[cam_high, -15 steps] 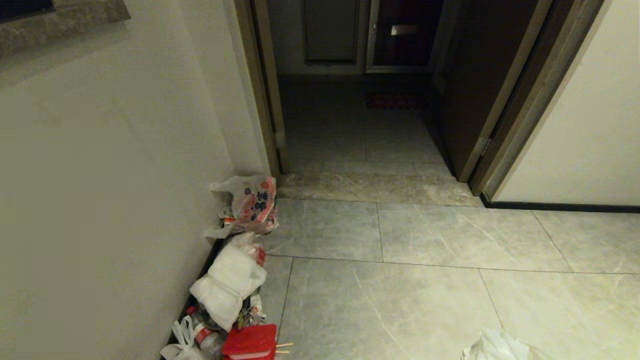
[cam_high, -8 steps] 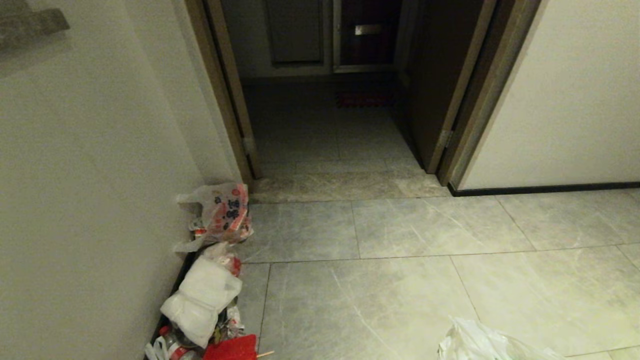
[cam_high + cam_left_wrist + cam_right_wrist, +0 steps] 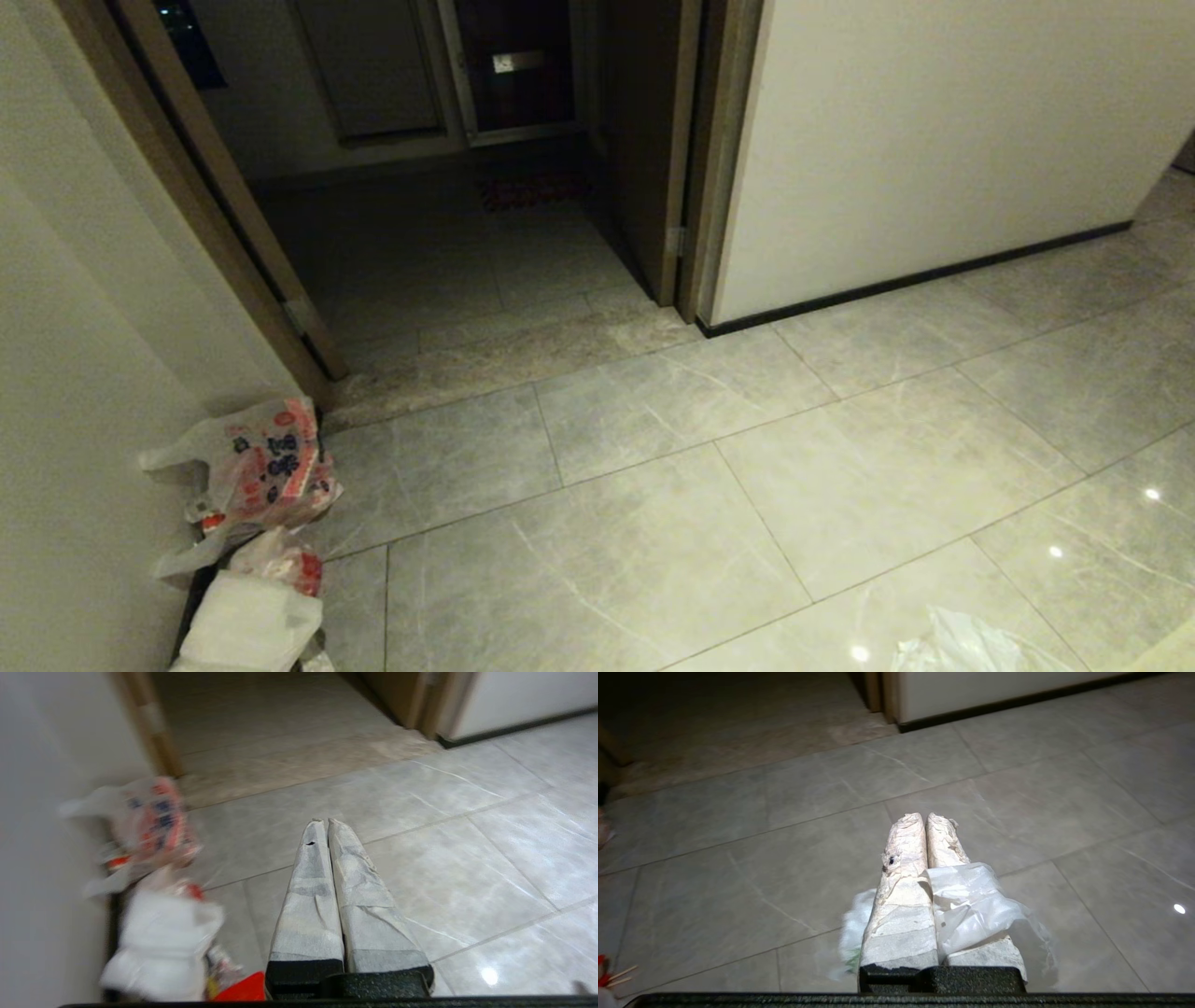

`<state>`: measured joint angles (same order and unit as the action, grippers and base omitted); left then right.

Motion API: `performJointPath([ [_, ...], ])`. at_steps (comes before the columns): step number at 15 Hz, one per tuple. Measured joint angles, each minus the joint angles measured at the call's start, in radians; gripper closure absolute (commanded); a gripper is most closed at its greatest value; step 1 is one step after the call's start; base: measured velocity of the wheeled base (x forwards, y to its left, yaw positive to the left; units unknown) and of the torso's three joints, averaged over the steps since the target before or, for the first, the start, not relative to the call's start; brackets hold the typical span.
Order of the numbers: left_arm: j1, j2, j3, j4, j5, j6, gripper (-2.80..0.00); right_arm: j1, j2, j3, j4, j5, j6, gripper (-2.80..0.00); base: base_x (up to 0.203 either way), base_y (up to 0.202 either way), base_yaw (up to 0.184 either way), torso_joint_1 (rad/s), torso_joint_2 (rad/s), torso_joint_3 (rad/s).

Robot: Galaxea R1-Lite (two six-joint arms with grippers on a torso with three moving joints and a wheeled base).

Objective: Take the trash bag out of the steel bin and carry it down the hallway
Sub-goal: Put the trash bag at the door

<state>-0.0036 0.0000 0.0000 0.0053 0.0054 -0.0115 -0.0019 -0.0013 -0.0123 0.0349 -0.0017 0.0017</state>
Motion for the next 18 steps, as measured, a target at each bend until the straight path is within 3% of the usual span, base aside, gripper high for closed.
performJointPath([
  [6,0.0,0.0,0.0,-0.002,0.0,0.0,0.0,0.0,0.0,0.0,0.0,0.0,0.0,0.0,-0.001,0.001,0.012,0.014,-0.15,-0.123],
  [18,0.001,0.0,0.0,0.0,0.0,0.0,0.0,0.0,0.0,0.0,0.0,0.0,0.001,0.0,-0.002,-0.01,0.167,0.124,-0.42,-0.306],
])
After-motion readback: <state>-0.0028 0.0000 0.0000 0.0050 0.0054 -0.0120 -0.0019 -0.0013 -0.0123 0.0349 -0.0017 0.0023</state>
